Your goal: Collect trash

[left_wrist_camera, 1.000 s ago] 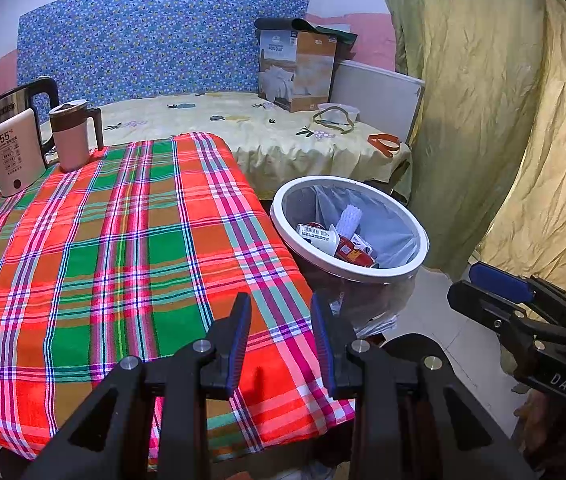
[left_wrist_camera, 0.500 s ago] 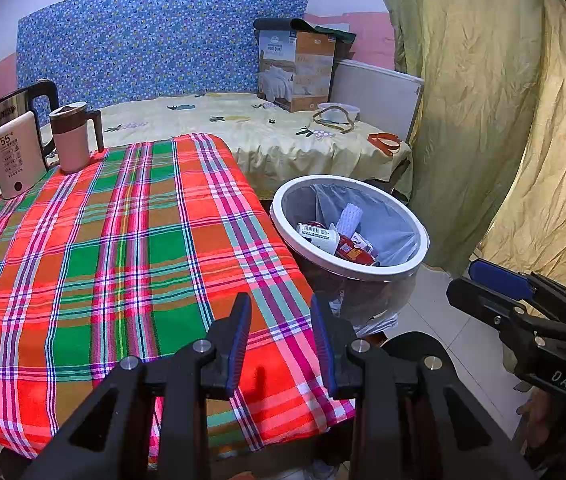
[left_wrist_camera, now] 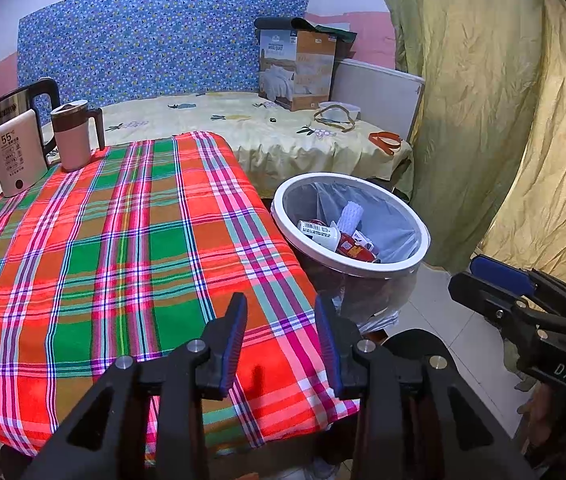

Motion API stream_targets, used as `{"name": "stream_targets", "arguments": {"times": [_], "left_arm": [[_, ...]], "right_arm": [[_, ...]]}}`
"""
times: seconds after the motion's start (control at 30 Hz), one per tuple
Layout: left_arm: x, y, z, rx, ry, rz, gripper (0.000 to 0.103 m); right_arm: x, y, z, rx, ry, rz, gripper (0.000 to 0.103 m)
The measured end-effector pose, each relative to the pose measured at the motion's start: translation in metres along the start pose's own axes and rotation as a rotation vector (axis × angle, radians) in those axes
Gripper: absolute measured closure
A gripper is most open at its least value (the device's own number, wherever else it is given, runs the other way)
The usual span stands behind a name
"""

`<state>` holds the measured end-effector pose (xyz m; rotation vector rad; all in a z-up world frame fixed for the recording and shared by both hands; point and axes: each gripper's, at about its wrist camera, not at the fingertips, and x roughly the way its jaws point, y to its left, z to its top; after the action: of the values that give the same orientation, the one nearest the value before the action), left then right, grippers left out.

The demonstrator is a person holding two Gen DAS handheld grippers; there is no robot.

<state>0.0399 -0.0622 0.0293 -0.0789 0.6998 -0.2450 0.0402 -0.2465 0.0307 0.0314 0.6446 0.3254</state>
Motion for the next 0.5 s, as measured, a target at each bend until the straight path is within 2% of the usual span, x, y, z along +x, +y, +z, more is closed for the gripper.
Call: {"name": "stream_targets", "arguments": {"times": [0.5], "left_arm": [[0.0041, -0.0044, -0.0006, -0.002, 0.014, 0.017, 0.067]], "right_arm": [[0.0006, 0.0021, -0.0024, 0.001, 0.004, 0.002, 0.049]]}}
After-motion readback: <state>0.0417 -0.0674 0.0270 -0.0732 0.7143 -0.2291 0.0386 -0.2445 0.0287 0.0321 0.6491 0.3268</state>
